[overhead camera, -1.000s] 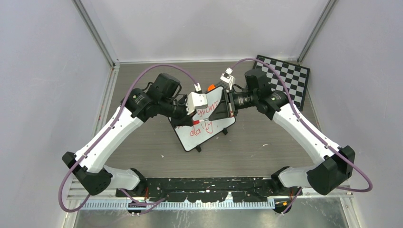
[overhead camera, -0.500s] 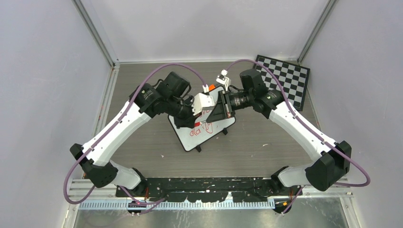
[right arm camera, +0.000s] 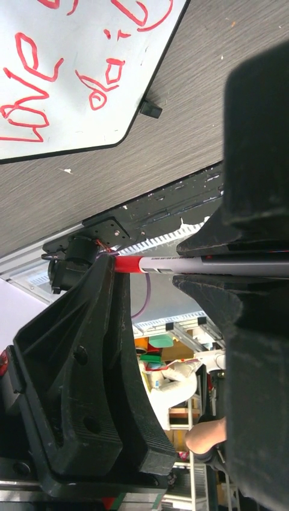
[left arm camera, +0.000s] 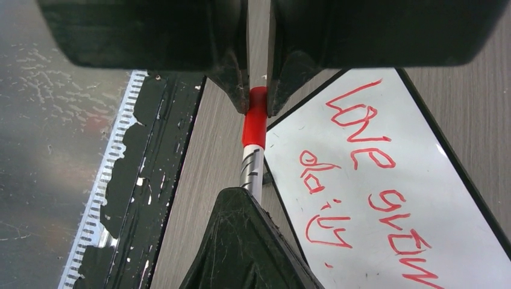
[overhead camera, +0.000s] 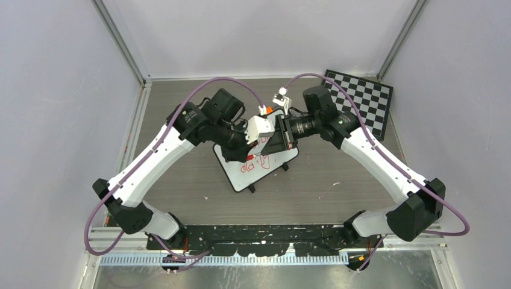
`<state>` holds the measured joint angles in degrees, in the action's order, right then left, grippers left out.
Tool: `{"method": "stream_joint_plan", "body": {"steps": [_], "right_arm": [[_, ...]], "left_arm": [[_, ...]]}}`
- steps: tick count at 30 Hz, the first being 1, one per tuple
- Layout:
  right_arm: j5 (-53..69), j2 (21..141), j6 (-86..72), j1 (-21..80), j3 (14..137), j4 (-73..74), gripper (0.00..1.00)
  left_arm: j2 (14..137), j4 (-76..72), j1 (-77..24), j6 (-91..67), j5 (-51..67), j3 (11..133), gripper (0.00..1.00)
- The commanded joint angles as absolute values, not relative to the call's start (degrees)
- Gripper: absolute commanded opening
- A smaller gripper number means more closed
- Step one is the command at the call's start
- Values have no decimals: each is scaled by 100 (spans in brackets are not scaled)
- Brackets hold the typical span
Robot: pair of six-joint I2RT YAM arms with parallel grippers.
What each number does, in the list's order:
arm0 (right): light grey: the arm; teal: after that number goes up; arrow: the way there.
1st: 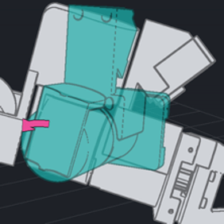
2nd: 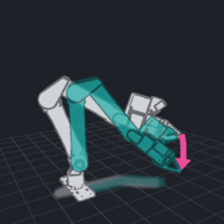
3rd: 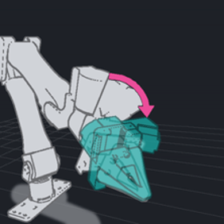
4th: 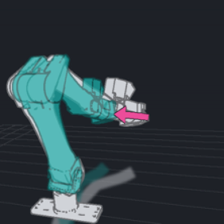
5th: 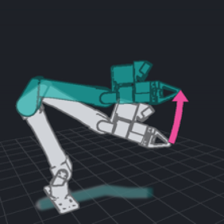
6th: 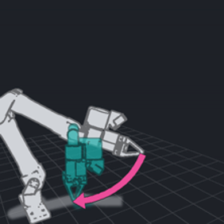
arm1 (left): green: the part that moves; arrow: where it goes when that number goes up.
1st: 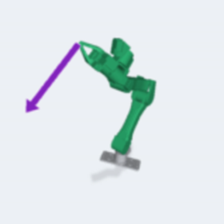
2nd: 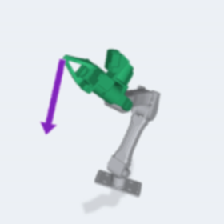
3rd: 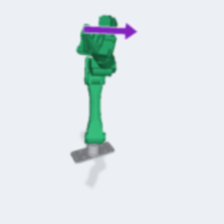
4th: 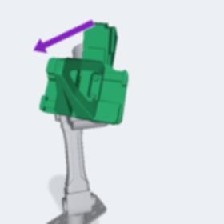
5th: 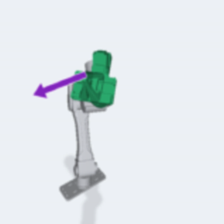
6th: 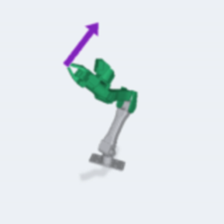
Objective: Write a sentence on the whiteboard
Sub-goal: Insert the whiteboard marker without the cap into the pen cap, then hold the pen cap from the whiteboard marker.
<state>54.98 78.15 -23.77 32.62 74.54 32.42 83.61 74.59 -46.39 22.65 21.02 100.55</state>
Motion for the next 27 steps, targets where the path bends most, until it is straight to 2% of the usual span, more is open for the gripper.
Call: {"method": "stream_joint_plan", "body": {"steps": [1,4,6,9,12,18,23,27], "right_arm": [[5466,7834,-2273,3240,7745,3254,0],[5655,7751,-2348,2927,7816,3259,0],[5710,7689,-2313,2880,7827,3295,0],[5846,7676,-2326,2889,7831,3329,0],[5990,7655,-2344,2909,7800,3307,0],[6141,7620,-2155,3070,7899,3513,0],[6193,7633,-2152,3069,7924,3520,0],[6209,7655,-2179,3083,7937,3505,0]], "left_arm": [[8148,5959,-4552,2255,3089,10344,17],[8062,6362,-4051,2421,3701,10193,44],[8024,6649,-3840,2588,3912,10072,55],[7981,6744,-3798,2569,4142,9918,63],[8027,6682,-3804,2400,4249,9838,63],[8217,6536,-3797,2070,4054,9653,60],[8320,6571,-3797,1905,4466,9527,33],[8308,6432,-3812,1771,4744,9422,19]]}}
